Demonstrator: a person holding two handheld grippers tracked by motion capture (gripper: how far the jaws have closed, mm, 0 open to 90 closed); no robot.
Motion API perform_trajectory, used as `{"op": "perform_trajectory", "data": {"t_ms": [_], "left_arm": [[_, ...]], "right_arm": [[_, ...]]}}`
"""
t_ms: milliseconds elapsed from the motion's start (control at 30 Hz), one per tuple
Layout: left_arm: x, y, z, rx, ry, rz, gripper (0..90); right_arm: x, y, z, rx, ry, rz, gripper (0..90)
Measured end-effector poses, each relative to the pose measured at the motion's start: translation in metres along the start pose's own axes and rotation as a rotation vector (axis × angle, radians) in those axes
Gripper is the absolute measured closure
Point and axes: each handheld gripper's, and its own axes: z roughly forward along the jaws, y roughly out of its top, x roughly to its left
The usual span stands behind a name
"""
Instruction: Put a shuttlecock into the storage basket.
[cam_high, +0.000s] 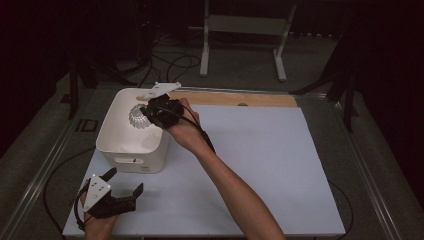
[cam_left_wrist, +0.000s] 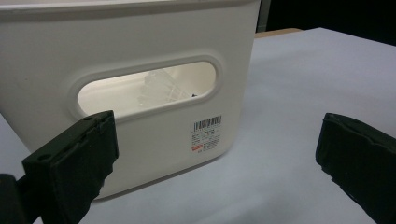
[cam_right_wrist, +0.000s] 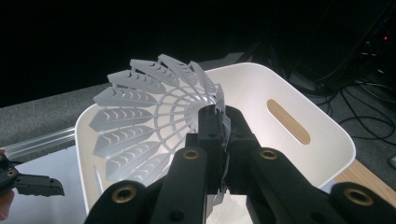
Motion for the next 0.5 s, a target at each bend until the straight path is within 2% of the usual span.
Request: {"op": "perform_trajectory", "data": {"t_ms": [200, 267, 300, 333, 400, 467, 500], "left_arm": [[0.0, -0.0001, -0.0001, 0.0, 0.0, 0.0, 0.0], [0.0, -0.0002, 0.0, 0.0, -0.001, -0.001, 0.0], [0.0, -0.0001, 0.0, 0.0, 0.0, 0.001, 0.0], [0.0, -0.0001, 0.0, 0.0, 0.0, 0.001, 0.0], [0.0001, -0.0001, -0.0003, -0.001, 0.0, 0.002, 0.0], [0.0003, -0.0001, -0.0003, 0.0, 0.001, 0.003, 0.0], [0.0002, -0.0002, -0.0002, -0.001, 0.0, 0.002, 0.0]], "right_arm": [[0.0036, 0.0006, 0.0032, 0.005, 0.008, -0.004, 87.4], [0.0045, 0.0008, 0.0041, 0.005, 0.014, -0.005, 83.7], [0.0047, 0.001, 0.0047, 0.002, 0.029, -0.001, 72.4], [0.0047, 0.0015, 0.0053, -0.002, 0.052, 0.006, 57.2], [0.0057, 0.0031, 0.0069, 0.004, 0.055, 0.019, 31.8], [0.004, 0.0044, 0.0054, 0.002, 0.047, 0.041, 28.1], [0.0026, 0.0047, 0.0041, -0.001, 0.052, 0.056, 23.6]]}}
